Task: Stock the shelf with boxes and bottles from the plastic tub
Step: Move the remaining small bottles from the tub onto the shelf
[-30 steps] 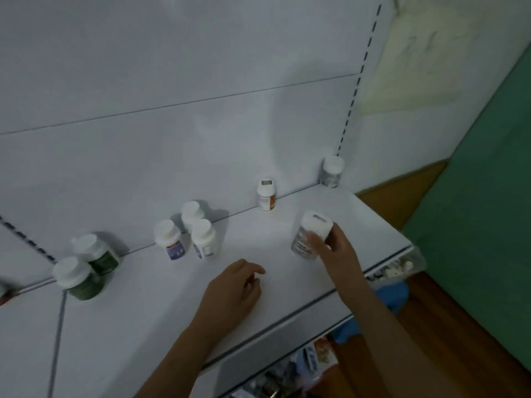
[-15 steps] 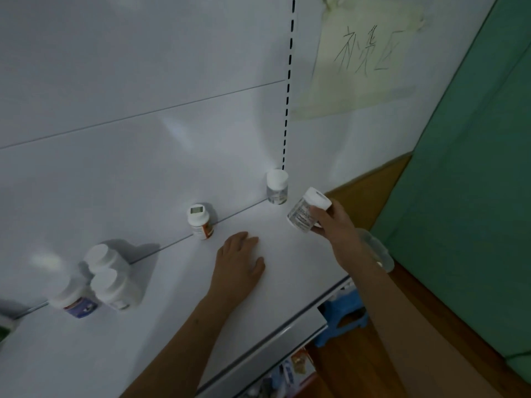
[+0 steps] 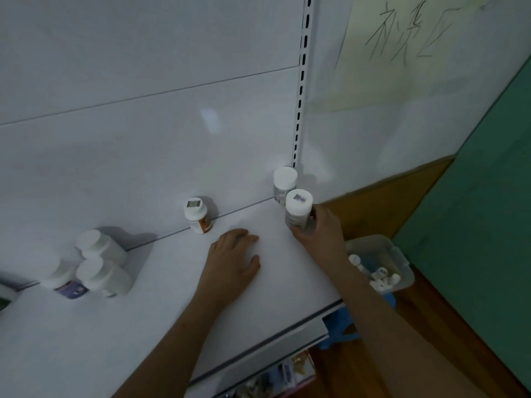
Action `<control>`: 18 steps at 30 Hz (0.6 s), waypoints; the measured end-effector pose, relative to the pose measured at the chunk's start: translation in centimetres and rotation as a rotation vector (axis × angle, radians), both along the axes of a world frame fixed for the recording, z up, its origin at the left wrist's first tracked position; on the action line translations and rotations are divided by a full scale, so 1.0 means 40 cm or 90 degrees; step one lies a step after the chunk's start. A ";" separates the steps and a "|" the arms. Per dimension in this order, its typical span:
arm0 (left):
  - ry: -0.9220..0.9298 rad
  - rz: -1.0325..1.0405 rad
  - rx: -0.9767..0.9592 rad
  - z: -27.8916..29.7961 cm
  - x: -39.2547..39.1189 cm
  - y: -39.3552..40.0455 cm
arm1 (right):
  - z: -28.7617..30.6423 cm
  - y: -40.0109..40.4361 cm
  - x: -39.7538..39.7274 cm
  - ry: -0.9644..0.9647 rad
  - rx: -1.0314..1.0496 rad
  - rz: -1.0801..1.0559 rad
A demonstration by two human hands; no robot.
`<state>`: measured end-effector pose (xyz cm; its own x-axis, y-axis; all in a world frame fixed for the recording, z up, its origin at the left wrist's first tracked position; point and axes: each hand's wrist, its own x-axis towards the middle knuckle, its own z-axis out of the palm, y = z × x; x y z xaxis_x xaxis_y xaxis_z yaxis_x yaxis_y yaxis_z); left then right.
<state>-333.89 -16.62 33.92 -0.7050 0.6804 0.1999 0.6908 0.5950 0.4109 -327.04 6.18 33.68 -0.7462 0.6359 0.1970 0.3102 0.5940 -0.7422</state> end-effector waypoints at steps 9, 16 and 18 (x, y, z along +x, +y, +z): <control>-0.004 -0.025 0.004 0.008 0.015 -0.009 | 0.069 -0.052 0.099 -0.068 0.022 -0.024; -0.116 -0.167 0.169 0.050 0.210 0.175 | 0.186 0.047 0.375 -0.033 0.026 -0.150; -0.127 -0.237 0.180 0.062 0.288 0.249 | 0.211 0.079 0.432 -0.015 0.049 -0.178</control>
<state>-322.36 -6.67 36.38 -0.4683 0.8316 0.2986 0.7261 0.1697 0.6663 -309.75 9.33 42.11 -0.5485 0.8017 0.2375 0.4863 0.5369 -0.6894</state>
